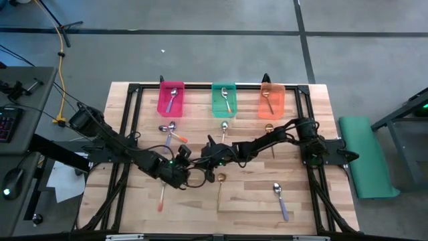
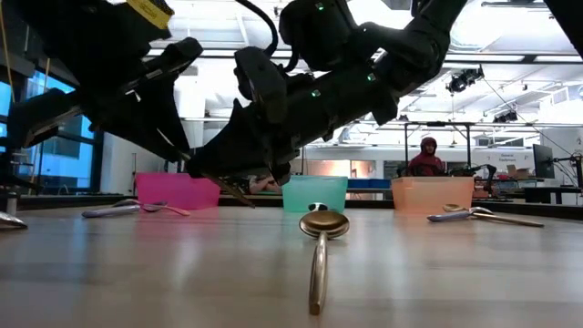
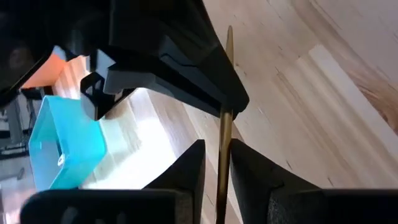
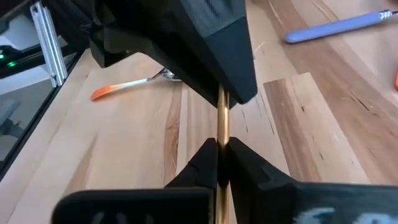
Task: Sort silverware by color (type)
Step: Put the gold spoon into the orange bin
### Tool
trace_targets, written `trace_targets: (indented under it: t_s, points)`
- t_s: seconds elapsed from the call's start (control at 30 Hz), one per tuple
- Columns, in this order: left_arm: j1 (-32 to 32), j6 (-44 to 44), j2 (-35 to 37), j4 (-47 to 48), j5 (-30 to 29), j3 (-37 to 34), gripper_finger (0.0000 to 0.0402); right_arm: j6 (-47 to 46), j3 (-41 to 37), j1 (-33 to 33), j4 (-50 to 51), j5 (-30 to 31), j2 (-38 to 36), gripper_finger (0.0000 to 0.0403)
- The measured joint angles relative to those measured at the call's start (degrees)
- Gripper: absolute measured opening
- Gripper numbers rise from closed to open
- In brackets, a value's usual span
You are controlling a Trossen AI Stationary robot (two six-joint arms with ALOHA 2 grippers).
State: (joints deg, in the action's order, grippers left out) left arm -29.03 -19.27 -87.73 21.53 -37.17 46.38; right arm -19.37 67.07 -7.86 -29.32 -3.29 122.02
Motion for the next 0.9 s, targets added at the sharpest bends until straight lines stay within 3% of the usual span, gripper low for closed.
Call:
trace_targets:
  t_s: [0.2, 0.43, 0.67, 0.9]
  points:
    - [-2.24, 5.38, 6.53, -11.41, -1.14, -7.68, 0.0060, 0.62, -0.02, 0.74, 2.42, 0.37, -0.19, 0.0002]
    - [-4.79, 6.98, 17.33, -35.32, 0.79, -22.18, 0.0041, 3.77, -1.45, 1.18, 12.16, 6.27, -6.94, 0.0001]
    - [-6.50, 6.74, 26.33, -54.39, 0.92, -33.42, 0.0031, 0.42, -12.27, 3.53, 17.85, 16.61, -21.45, 0.0000]
    - [-5.12, 8.98, 28.74, -64.61, 1.91, -39.90, 0.0024, -12.92, -24.22, 13.64, 36.95, 29.19, -41.04, 0.0000]
